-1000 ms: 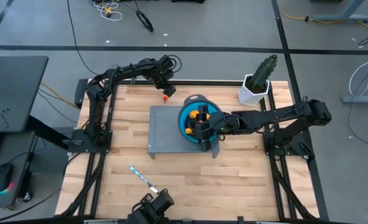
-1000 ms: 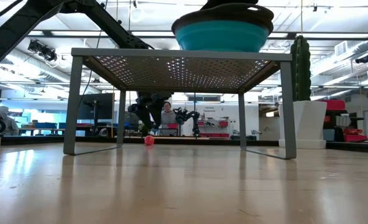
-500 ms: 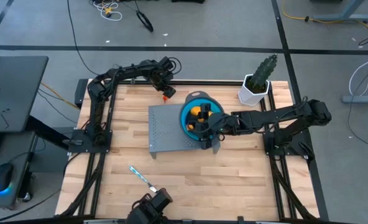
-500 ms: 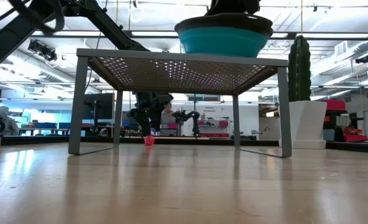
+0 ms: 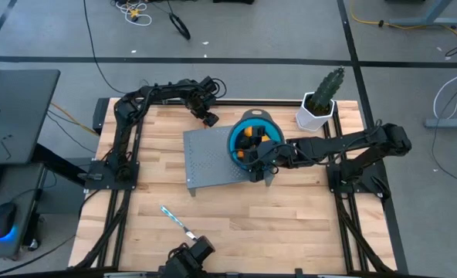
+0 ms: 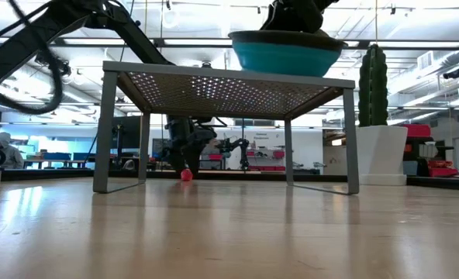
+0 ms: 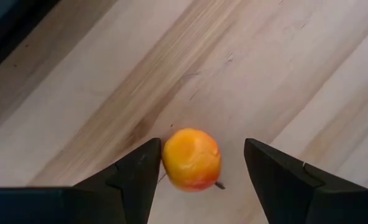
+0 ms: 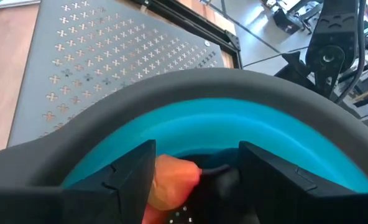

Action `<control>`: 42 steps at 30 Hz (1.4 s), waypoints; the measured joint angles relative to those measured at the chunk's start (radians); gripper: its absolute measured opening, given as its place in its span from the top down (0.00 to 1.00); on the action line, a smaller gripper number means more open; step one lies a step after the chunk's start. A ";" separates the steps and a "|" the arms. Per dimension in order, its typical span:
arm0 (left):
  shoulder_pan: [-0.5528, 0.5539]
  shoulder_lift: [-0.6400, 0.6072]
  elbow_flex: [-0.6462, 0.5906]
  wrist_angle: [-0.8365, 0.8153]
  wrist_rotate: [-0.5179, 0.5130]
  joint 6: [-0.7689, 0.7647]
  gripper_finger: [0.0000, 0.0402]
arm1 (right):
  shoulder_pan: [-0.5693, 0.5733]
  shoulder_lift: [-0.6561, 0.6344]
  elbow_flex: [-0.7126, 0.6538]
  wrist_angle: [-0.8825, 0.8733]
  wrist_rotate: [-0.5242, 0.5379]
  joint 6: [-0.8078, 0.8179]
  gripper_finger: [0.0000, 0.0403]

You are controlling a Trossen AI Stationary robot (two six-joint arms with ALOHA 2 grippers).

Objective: Pick & Place Fruit
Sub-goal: Put the orange pear into the blue strainer bowl on the shelf

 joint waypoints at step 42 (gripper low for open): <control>-0.017 -0.078 0.005 0.070 -0.298 0.112 0.73 | 0.008 -0.040 -0.001 0.096 0.102 0.007 0.41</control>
